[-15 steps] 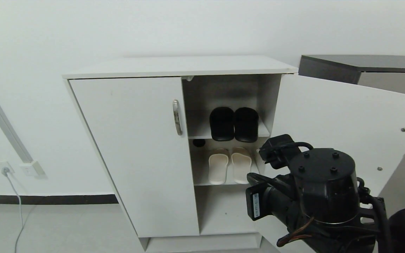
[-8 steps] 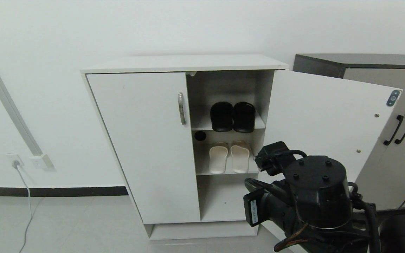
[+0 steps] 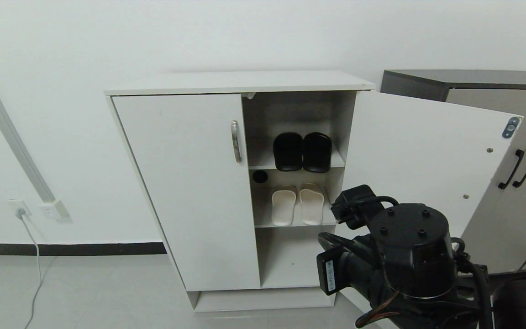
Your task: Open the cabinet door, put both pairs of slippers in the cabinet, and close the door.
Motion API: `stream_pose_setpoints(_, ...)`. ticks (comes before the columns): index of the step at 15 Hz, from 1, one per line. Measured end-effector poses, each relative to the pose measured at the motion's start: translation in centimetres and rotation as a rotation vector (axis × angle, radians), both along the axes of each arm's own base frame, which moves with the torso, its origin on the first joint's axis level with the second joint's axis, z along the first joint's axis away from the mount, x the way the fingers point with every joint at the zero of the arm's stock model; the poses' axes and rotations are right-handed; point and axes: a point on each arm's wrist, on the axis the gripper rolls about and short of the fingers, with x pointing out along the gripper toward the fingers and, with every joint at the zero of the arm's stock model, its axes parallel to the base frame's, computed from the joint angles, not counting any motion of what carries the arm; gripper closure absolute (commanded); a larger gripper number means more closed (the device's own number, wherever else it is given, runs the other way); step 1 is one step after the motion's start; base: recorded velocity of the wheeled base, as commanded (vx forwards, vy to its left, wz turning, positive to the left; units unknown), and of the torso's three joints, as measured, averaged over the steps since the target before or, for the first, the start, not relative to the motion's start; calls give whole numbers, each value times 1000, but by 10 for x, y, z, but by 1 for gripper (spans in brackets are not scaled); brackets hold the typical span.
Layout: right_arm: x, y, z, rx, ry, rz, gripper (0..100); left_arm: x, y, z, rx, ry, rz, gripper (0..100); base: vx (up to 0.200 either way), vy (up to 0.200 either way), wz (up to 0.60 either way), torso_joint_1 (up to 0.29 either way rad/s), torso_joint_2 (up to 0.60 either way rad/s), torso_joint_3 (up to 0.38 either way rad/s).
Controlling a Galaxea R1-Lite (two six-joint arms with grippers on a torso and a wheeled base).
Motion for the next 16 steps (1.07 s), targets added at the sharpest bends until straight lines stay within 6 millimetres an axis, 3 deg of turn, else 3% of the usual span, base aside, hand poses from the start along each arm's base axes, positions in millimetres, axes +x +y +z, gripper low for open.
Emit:
stream_pose_setpoints(11,0,0,-2,-13,1,1,100,0,0,0,0,0,0,100,0,0,0,0,0,0)
stream_pose_setpoints(16,1,0,-3,-16,3,0,100,0,0,0,0,0,-1,100,0,0,0,42,-338,-299)
